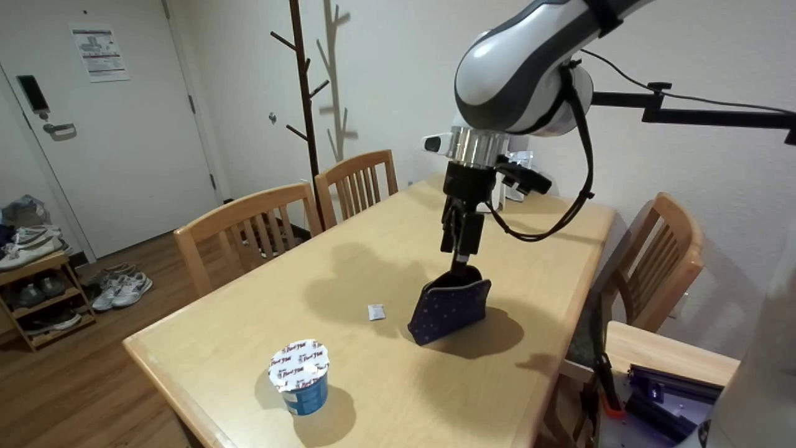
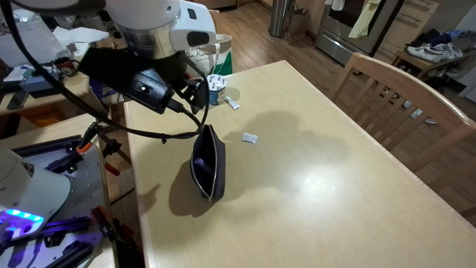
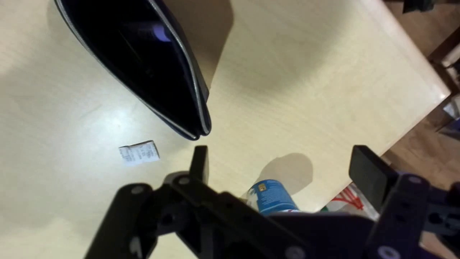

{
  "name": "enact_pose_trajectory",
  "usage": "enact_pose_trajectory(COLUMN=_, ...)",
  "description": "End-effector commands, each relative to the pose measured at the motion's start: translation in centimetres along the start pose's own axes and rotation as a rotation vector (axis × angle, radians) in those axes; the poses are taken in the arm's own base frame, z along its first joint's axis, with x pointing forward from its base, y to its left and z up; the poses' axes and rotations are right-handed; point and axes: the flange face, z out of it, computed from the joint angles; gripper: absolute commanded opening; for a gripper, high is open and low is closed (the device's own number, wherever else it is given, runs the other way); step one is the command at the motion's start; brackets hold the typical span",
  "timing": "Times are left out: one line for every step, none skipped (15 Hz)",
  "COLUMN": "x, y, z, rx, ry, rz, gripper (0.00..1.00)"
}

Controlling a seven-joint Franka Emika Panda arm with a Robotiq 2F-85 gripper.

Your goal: Put the tube in the bag

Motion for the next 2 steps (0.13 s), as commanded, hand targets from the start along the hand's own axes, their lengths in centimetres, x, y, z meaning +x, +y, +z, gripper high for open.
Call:
enact_pose_trajectory(x=-0.1, y=0.28, z=0.22, rx=-0.014, ry=0.03, rz=0.042, gripper=1.0)
enact_pose_trajectory(x=-0.26, y=0.51, z=0.55, rx=-0.02, ry=0.05, rz=0.068, gripper=1.0)
